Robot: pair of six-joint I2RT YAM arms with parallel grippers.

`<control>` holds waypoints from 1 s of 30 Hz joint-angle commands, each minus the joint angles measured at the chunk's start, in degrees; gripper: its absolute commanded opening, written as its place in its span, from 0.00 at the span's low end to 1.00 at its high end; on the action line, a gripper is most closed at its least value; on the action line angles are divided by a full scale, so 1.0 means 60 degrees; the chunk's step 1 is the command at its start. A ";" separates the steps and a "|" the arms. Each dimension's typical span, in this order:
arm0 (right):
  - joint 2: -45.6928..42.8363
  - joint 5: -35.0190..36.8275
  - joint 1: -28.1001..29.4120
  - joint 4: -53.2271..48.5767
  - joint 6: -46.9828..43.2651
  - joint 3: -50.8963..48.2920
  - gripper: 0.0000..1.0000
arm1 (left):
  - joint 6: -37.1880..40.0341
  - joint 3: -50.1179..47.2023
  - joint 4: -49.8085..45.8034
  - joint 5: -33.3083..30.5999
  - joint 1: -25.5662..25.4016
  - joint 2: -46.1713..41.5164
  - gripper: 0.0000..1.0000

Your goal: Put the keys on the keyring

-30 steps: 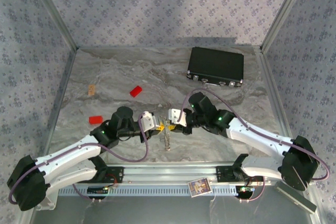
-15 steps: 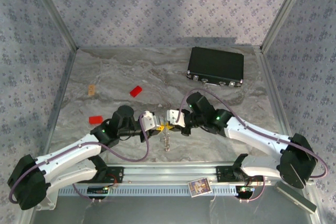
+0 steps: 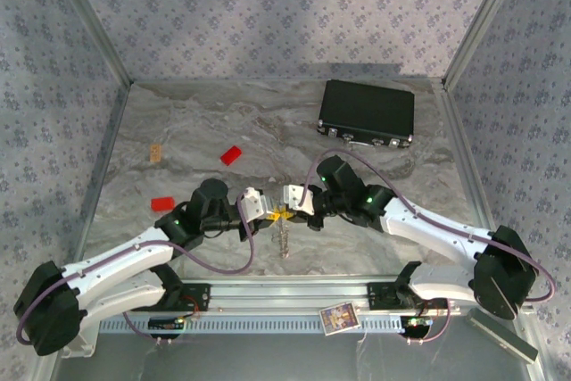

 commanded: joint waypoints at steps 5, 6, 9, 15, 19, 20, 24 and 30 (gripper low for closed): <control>-0.1125 0.0034 -0.0711 0.1088 0.1210 -0.0658 0.27 | -0.0067 0.0210 0.0056 -0.0495 -0.0057 -0.0691 0.00; -0.1328 0.0101 -0.0810 0.1353 0.1482 -0.0838 0.27 | -0.0111 0.0266 -0.0066 -0.0648 -0.0055 -0.0786 0.00; -0.1828 0.0645 -0.1026 0.2113 0.2407 -0.1317 0.30 | -0.0305 0.0559 -0.0616 -0.1285 -0.0057 -0.1066 0.00; -0.1835 0.1735 -0.1004 0.2597 0.3701 -0.1553 0.30 | -0.0901 0.1460 -0.1995 -0.2231 -0.0058 -0.1197 0.00; -0.1566 0.2219 -0.0841 0.2911 0.4163 -0.1553 0.30 | -0.1327 0.1815 -0.2498 -0.2731 -0.0046 -0.1288 0.00; -0.1492 0.2287 -0.0805 0.2937 0.4238 -0.1523 0.30 | -0.1425 0.1883 -0.2599 -0.2858 -0.0057 -0.1341 0.00; -0.1116 0.2489 -0.0682 0.3099 0.4748 -0.1384 0.30 | -0.1830 0.2312 -0.3259 -0.3591 -0.0053 -0.1442 0.00; -0.0077 0.3071 -0.0492 0.3355 0.6589 -0.0930 0.29 | -0.2328 0.2593 -0.3763 -0.5690 -0.0044 -0.1650 0.00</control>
